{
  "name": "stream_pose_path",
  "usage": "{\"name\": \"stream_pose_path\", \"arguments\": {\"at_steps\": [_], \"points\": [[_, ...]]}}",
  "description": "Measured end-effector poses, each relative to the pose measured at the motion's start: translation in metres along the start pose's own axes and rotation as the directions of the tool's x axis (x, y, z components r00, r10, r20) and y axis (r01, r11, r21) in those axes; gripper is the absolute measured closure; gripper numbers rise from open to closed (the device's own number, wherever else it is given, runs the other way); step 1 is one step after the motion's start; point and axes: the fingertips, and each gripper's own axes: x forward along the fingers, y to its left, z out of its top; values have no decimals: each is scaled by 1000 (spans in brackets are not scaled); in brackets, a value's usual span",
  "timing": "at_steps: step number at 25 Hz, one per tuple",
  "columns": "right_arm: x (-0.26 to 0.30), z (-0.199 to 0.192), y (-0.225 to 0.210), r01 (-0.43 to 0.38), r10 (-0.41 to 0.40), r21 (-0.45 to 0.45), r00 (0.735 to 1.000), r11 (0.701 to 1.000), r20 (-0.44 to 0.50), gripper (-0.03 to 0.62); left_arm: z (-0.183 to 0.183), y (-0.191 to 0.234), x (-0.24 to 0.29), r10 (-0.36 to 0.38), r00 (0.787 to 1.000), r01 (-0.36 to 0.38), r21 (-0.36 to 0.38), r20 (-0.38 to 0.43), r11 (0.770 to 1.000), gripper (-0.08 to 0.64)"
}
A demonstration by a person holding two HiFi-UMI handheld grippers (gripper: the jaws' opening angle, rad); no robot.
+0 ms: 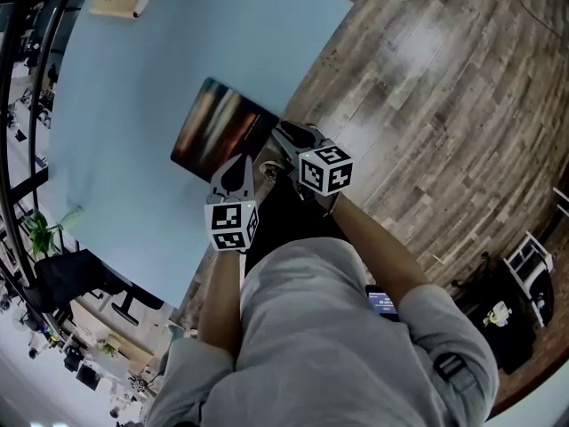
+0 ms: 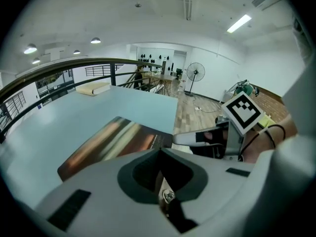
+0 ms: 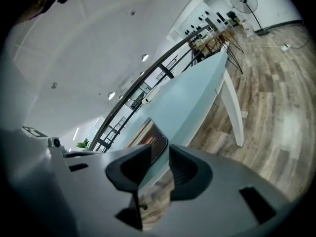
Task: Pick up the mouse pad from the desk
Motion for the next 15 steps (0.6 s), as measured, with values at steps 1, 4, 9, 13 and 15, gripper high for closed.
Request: {"name": "stream_pose_path", "arguments": {"at_steps": [1,4,9,13,15], "points": [[1,0,-1,2,-2,24,1000,1000,4,471,-1,0,0,1,1000,-1,-1,1,1000,548],[4,0,-4,23,-23,86,1000,996,4,459,-1,-1,-2,5,1000,-5,-2,1,1000,548],[9,-3,-9,57,-56,137,998,989,-12,461,0,-2,-3,9,1000,-9,-9,6,1000,548],[11,-3,-6,73,-71,117,997,990,-27,488,-2,1,-6,15,1000,-15,-17,9,1000,548],[11,-3,-5,84,-81,101,996,991,-32,489,-3,4,-7,20,1000,-20,-25,11,999,548]]}}
